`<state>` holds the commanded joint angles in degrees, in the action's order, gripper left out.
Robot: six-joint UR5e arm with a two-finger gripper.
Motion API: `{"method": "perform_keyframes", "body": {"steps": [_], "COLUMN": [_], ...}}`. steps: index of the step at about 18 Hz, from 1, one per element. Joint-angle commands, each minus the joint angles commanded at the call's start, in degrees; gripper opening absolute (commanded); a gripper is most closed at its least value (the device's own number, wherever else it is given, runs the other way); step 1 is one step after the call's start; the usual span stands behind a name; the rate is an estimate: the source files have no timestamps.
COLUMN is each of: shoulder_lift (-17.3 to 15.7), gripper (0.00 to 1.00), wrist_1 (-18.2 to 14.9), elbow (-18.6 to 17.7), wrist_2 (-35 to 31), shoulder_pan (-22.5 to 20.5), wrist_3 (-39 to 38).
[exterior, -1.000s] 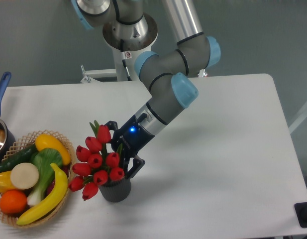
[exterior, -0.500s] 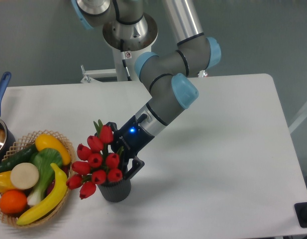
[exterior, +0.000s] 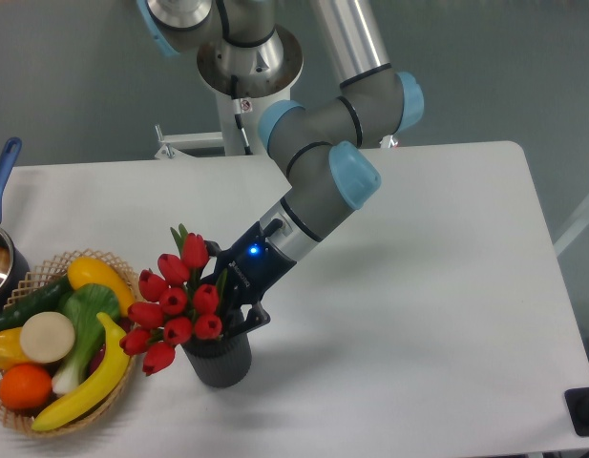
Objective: Pick up the flowers from the vase
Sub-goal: 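Lower the gripper around the tulip stems at the vase rim, then close the gripper on the tulip stems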
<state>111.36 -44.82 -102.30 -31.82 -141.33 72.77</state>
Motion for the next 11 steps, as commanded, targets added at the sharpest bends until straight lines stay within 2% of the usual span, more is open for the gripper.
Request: {"method": "perform_keyframes", "body": {"steps": [1, 8, 11], "shoulder_lift": [-0.1, -0.6, -1.8], "gripper": [0.38, 0.38, 0.38], "wrist_1": [0.0, 0.0, 0.0], "elbow": [-0.2, -0.4, -0.4], "wrist_2": [0.1, 2.2, 3.5], "shoulder_pan": [0.0, -0.9, -1.8], "wrist_3": [-0.1, -0.1, -1.0]}}
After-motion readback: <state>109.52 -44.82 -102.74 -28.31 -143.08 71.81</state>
